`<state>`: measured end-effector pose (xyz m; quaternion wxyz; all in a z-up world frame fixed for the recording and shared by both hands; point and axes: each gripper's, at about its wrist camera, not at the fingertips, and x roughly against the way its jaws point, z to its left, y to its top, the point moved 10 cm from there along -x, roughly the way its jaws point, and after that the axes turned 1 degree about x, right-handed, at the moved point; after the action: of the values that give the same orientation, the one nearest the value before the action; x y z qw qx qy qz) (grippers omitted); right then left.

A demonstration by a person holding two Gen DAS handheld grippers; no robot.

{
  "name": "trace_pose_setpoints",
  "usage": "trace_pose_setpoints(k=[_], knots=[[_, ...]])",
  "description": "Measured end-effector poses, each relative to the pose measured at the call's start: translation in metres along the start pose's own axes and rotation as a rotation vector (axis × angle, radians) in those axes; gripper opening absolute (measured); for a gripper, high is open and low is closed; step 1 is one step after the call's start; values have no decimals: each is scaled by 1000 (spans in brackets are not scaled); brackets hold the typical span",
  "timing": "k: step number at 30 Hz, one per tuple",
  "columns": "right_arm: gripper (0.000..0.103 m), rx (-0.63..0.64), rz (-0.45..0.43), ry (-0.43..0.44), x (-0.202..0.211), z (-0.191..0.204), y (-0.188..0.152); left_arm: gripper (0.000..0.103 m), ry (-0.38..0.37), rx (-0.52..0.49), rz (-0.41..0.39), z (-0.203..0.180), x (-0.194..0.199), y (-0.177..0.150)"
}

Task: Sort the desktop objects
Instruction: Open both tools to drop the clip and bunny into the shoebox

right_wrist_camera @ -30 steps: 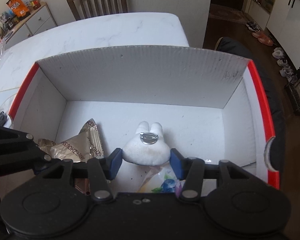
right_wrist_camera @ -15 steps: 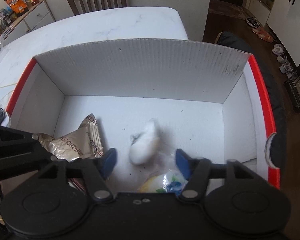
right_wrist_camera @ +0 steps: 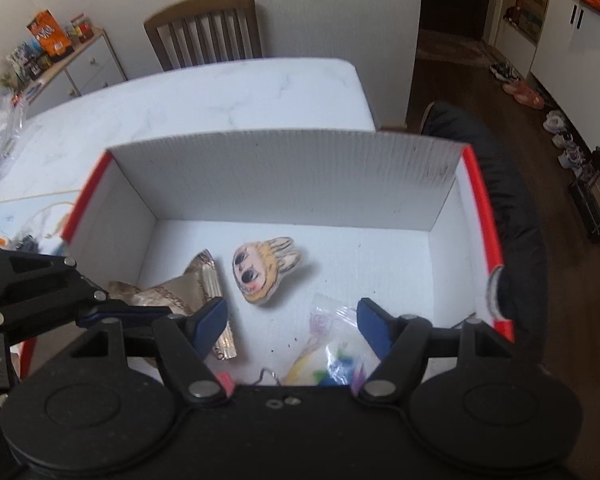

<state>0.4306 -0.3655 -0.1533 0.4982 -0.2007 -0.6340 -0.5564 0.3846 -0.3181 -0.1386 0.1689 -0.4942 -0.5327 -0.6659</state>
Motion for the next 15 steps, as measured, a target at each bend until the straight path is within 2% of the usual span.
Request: trace_pose_setpoints(k=[4, 15], knots=[[76, 0, -47, -11, 21, 0, 0, 51, 2, 14, -60, -4, 18, 3], [78, 16, -160, 29, 80, 24, -5, 51, 38, 94, -197, 5, 77, -4]])
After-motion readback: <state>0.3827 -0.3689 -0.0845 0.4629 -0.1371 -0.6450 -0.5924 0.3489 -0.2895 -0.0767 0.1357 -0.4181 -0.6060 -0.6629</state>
